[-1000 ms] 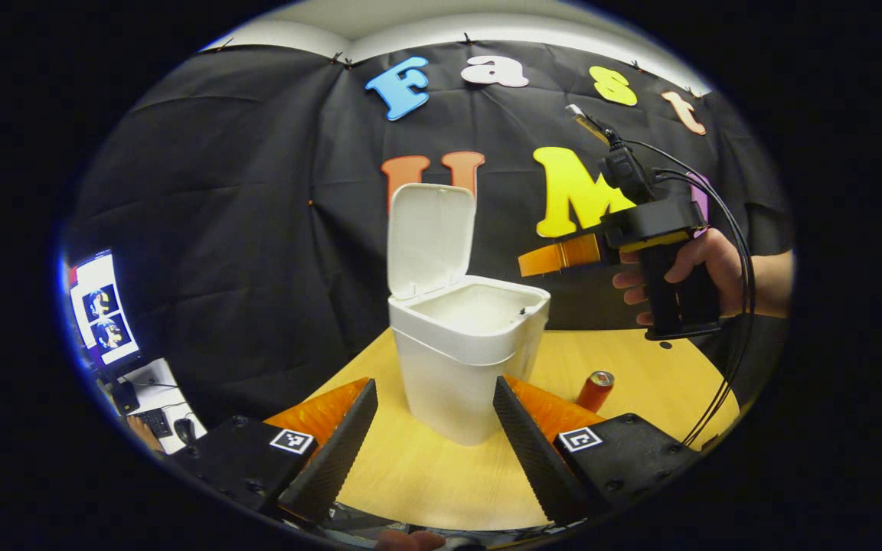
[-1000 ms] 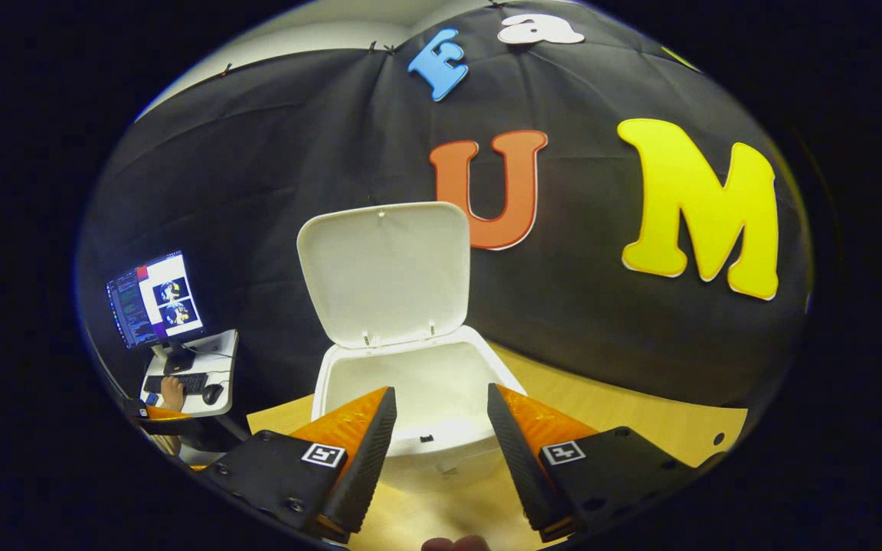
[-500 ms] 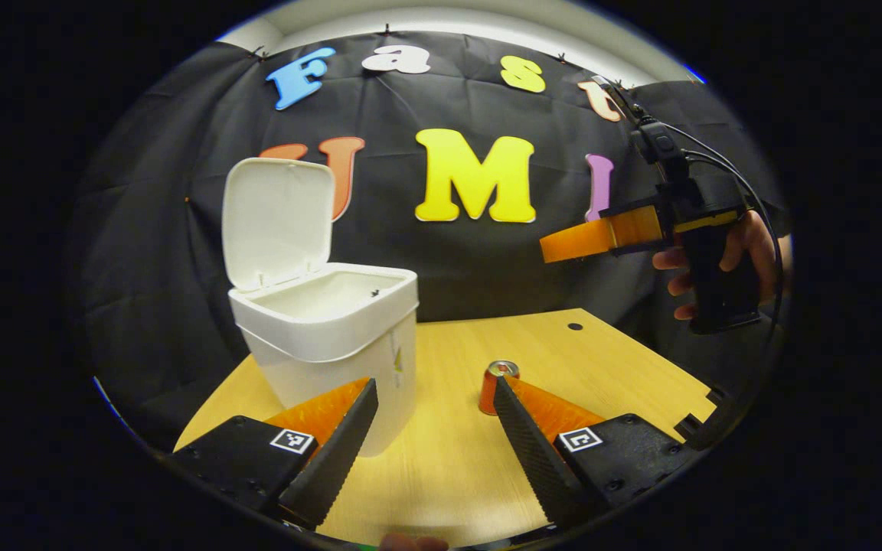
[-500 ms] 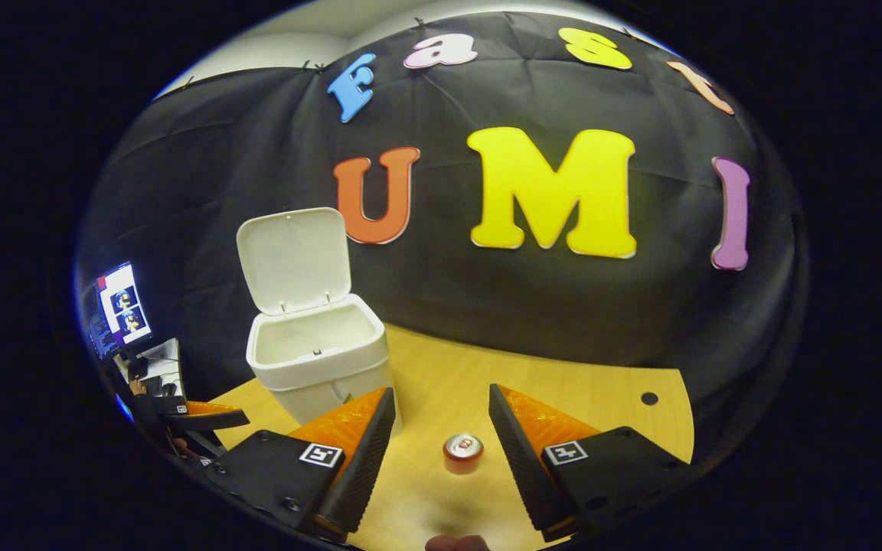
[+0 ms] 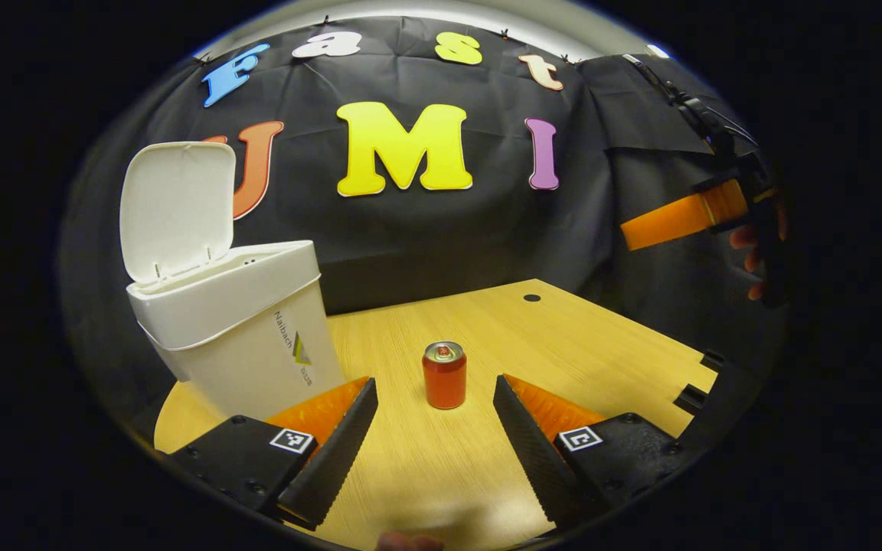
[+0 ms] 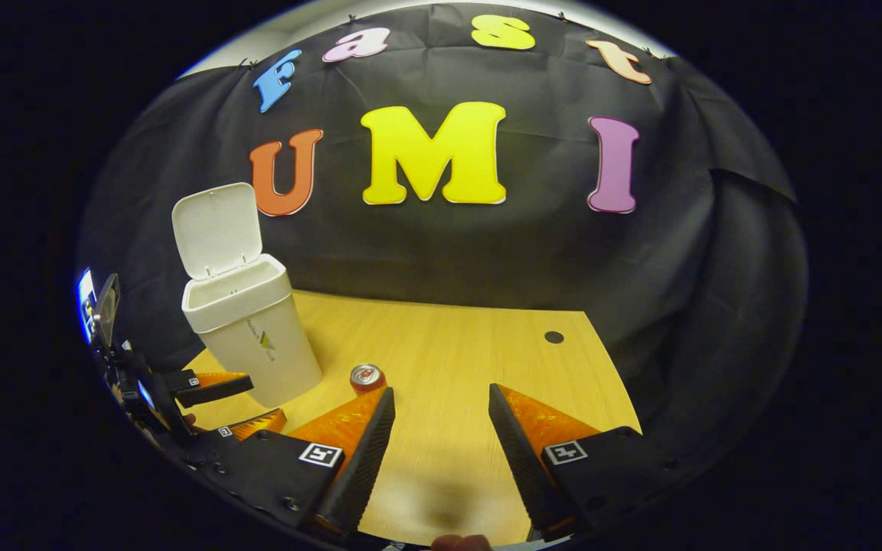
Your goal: Press the lid of the desktop garbage bin to open it, pick up the crumpled paper on the desktop and throw it into the bin, then pick up the pop can on the desktop and drop it into the bin, and finally close the garbage bin lid.
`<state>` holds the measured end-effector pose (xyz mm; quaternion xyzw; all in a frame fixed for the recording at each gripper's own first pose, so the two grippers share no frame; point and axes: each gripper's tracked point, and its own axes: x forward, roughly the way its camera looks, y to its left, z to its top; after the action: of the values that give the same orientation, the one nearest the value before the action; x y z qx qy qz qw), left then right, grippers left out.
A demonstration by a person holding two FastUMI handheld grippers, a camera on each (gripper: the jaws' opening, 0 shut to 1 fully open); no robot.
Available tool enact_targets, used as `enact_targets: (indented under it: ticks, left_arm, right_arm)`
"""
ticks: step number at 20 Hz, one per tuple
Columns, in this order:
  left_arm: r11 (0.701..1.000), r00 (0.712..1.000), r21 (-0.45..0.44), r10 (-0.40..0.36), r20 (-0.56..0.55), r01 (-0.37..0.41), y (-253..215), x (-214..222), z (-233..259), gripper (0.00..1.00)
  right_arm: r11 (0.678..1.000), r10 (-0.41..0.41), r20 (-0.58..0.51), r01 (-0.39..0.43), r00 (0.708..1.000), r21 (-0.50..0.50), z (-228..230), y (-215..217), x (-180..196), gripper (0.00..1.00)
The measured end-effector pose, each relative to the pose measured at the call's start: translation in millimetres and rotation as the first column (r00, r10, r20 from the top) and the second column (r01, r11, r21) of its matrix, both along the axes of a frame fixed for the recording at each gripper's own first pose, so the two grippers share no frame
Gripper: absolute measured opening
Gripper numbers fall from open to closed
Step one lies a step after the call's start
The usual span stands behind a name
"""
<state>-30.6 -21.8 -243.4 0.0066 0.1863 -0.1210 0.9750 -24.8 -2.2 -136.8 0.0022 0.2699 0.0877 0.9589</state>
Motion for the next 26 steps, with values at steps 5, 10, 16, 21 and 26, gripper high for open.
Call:
enact_targets:
  ticks: [5,10,16,21,26]
  left_arm:
    - [1.0,0.999,-0.022,0.01,-0.039,-0.011,-6,28,-34,1.0]
    - [0.998,0.996,-0.06,0.01,-0.085,-0.015,-20,55,-75,1.0]
    - [0.999,0.995,-0.035,-0.014,-0.098,0.011,-30,81,-107,1.0]
    - [1.0,0.994,-0.026,-0.009,-0.111,0.006,-33,103,-127,1.0]
    - [1.0,0.989,-0.01,-0.021,-0.147,0.019,-40,114,-148,1.0]
  right_arm:
    - [0.996,-0.086,-0.032,0.085,0.996,-0.036,-17,-39,-20,0.86]
    - [0.987,-0.142,-0.05,0.137,0.989,-0.087,-20,-67,-36,0.86]
    - [0.976,-0.197,-0.059,0.19,0.979,-0.108,-21,-87,-44,0.86]
    - [0.974,-0.191,-0.083,0.178,0.978,-0.139,-28,-93,-45,0.86]
    - [0.975,-0.186,-0.09,0.173,0.978,-0.139,-29,-94,-42,0.86]
